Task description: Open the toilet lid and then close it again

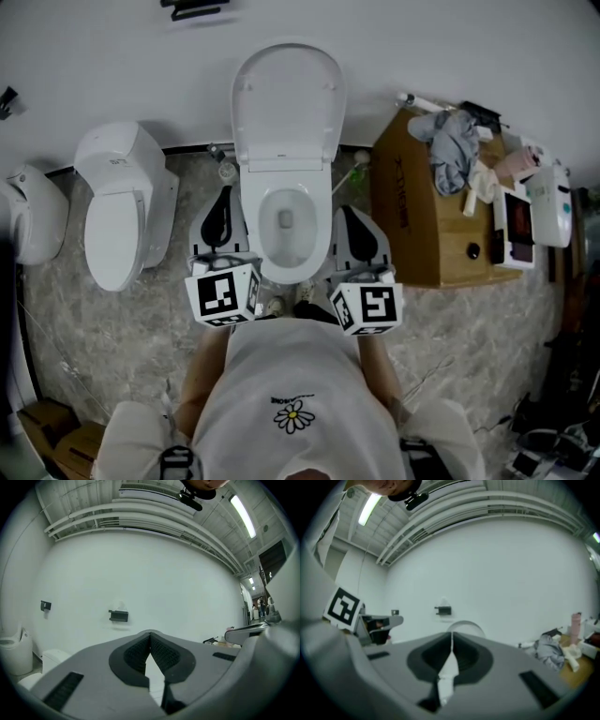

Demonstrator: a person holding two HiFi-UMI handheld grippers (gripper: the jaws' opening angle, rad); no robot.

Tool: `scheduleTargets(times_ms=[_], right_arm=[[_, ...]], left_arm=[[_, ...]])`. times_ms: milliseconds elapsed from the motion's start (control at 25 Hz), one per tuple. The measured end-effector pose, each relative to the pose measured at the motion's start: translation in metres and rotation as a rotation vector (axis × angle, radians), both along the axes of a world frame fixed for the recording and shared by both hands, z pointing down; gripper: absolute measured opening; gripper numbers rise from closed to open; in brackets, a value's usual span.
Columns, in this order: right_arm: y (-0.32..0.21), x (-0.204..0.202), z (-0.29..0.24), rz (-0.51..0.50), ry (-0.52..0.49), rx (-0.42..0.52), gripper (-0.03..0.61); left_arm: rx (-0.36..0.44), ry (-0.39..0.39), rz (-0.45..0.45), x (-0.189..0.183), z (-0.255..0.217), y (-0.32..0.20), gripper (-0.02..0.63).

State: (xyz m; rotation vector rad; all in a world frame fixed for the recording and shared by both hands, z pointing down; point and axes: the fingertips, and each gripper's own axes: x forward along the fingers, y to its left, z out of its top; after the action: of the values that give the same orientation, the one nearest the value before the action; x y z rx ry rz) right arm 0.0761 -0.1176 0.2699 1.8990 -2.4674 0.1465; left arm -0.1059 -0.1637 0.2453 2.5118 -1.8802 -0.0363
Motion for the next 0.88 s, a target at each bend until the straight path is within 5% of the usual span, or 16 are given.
scheduleTargets(times_ms=[240,320,400,640,880], right_arm=[[-0.079,0.014,-0.018,-0.008,0.054,0.017,0.035],[-0.124,0.018,-0.027,-0.029,0.109,0.033,0.135],[-0.173,0.027,-0.031,-0.030,0.146,0.040,0.152],[-0.311,0.059,0.011,-0.012,0.231,-0.090,0.162],[-0.399,0.069,0.063,-0.038,0.300,-0.223,0.167]], left_arm=[[0.083,-0.058,0.067,0.020,-0.031,-0.072,0.051],[0.086,-0.112,0.088,0.026,-0.036,-0.111,0.134],[0.078,-0.162,0.089,0.029,-0.035,-0.155,0.147],[-0.042,-0.305,0.080,0.041,0.015,-0.276,0.149],[-0.200,-0.346,0.045,0.043,0.081,-0.365,0.210]])
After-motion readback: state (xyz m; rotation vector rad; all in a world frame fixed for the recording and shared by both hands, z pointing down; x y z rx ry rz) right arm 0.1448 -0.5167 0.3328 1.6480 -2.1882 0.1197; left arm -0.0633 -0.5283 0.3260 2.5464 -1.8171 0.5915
